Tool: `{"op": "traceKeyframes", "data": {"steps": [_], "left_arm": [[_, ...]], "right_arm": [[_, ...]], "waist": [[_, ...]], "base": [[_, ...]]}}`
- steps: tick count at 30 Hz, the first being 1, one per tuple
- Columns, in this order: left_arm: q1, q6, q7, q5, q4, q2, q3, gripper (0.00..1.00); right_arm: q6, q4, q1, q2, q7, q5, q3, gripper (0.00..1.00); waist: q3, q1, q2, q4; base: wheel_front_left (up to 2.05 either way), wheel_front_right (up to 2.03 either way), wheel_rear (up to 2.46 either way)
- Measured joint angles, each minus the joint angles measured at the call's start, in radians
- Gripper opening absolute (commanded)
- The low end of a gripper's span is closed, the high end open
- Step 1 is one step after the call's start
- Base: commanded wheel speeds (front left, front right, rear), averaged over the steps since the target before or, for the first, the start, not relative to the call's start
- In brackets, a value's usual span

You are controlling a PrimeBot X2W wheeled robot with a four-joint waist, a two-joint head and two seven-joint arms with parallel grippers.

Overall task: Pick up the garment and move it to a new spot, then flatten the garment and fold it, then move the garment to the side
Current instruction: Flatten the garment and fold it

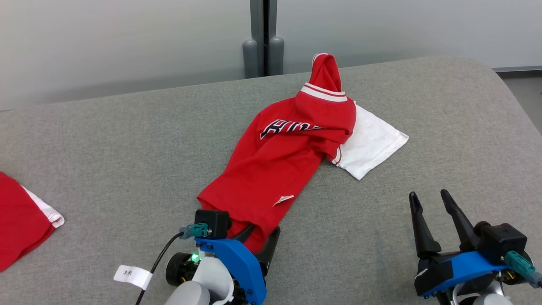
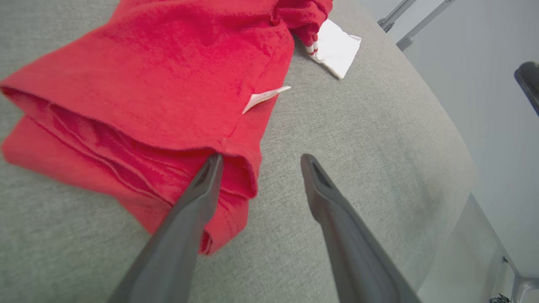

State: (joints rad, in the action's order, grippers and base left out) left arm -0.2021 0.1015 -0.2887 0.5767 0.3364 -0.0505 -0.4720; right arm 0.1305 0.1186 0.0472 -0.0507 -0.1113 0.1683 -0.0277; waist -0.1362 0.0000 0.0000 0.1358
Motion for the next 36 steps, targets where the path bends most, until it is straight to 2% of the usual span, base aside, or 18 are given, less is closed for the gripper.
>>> {"op": "traceKeyframes", "data": {"steps": [4, 7, 8, 9, 12, 15, 19, 23, 28, 32, 36], "left_arm": [[-0.039, -0.041, 0.001, -0.004, 0.053, -0.001, 0.001, 1.0], [-0.065, -0.042, 0.001, 0.018, 0.092, 0.0, -0.008, 1.0], [-0.074, -0.036, 0.007, 0.023, 0.104, 0.0, -0.014, 0.76], [-0.085, -0.03, 0.009, 0.022, 0.117, 0.0, -0.02, 0.0], [-0.119, -0.026, 0.064, 0.018, 0.146, -0.003, -0.006, 0.0], [-0.158, -0.046, 0.136, -0.012, 0.167, -0.023, 0.017, 0.0], [-0.227, -0.066, 0.218, -0.061, 0.188, -0.075, 0.041, 0.0], [-0.321, -0.064, 0.256, -0.097, 0.214, -0.131, 0.057, 0.0], [-0.47, -0.01, 0.255, -0.144, 0.227, -0.229, 0.038, 0.0], [-0.591, 0.014, 0.271, -0.191, 0.22, -0.326, 0.008, 0.0], [-0.65, 0.023, 0.307, -0.193, 0.184, -0.36, -0.034, 0.0]], "right_arm": [[0.0, 0.01, 0.01, 0.0, -0.005, 0.002, 0.021, 1.0], [0.0, 0.018, 0.012, 0.0, -0.009, 0.011, 0.034, 1.0], [0.0, 0.02, 0.013, 0.0, -0.009, 0.011, 0.04, 1.0], [0.0, 0.022, 0.015, 0.0, -0.009, 0.014, 0.046, 1.0], [0.0, 0.027, 0.021, 0.0, -0.014, 0.02, 0.055, 1.0], [0.0, 0.032, 0.022, 0.0, -0.015, 0.03, 0.059, 1.0], [0.0, 0.036, 0.022, 0.0, -0.015, 0.03, 0.062, 1.0], [0.0, 0.04, 0.022, 0.0, -0.015, 0.033, 0.071, 1.0], [0.0, 0.044, 0.033, 0.001, -0.014, 0.037, 0.104, 1.0], [0.0, 0.054, 0.045, 0.0, -0.024, 0.052, 0.121, 1.0], [0.0, 0.072, 0.046, 0.001, -0.036, 0.063, 0.121, 1.0]], "waist": [[-0.007, 0.0, 0.0, 0.014], [-0.011, 0.0, 0.0, 0.023], [-0.012, 0.0, 0.0, 0.025], [-0.013, 0.0, 0.0, 0.027], [-0.015, 0.0, 0.0, 0.033], [-0.015, 0.0001, 0.0, 0.032], [-0.011, 0.0, 0.0, 0.027], [-0.006, 0.0, 0.0, 0.026], [-0.011, 0.0001, 0.0, 0.048], [-0.022, 0.0001, 0.0, 0.077], [-0.028, 0.0001, 0.0, 0.088]], "base": [[0.0, 0.0, 0.0], [0.0, 0.0, 0.0], [0.0, 0.0, 0.0], [0.0, 0.0, 0.0], [0.0, 0.0, 0.0], [0.0, 0.0, 0.0], [0.0, 0.0, 0.0], [0.0, 0.0, 0.0], [0.0, 0.0, 0.0], [0.0, 0.0, 0.0], [0.0, 0.0, 0.0]]}}
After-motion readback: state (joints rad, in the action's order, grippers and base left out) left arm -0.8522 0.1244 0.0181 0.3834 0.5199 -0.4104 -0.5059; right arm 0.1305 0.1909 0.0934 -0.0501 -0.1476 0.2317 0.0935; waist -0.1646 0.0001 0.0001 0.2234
